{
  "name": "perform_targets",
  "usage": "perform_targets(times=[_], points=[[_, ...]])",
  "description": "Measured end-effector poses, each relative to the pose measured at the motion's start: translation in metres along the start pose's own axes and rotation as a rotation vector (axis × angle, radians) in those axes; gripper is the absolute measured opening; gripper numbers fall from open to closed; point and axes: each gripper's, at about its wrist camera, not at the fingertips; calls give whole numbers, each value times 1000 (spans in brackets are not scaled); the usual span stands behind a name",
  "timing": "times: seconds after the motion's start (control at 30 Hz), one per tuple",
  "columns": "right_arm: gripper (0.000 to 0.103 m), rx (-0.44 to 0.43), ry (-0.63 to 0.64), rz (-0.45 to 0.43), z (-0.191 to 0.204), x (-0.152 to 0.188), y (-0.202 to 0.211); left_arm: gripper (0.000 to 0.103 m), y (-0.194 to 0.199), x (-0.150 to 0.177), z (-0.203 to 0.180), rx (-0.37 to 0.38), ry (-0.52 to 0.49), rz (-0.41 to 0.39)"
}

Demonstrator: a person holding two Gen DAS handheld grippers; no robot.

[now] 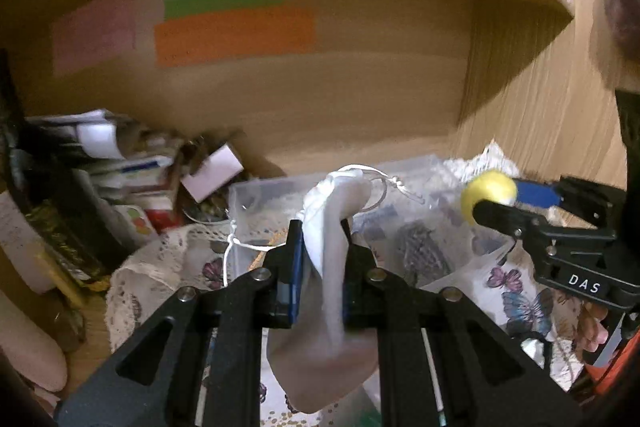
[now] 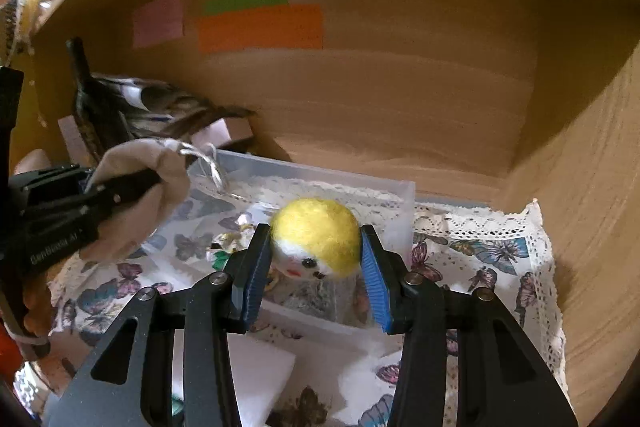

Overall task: Organize soft objects
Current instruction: 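Carry the cloth and ball into the clear box and open both grippers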

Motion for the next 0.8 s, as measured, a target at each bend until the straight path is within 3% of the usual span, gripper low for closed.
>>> perform_targets(times=[0.27,0.57,0.67,0.8], points=[[40,-6,29,114,5,1,-41,14,-50,7,-1,19,-17,150],[42,-32,28,190,3,9,-65,16,-60,8,-2,12,-29,176],[43,-27,42,193,7,10,-65,20,-62,10,-4,-1,-43,184],[48,-26,54,187,9,10,-60,36,-63,9,-2,3,-26,194]])
Point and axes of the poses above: each gripper's, at about its wrist camera, not at the fingertips, and y roughly against the way its jaws point, z to its left, x to its underside, and after that the axes turned 3 degrees about y, right-handed
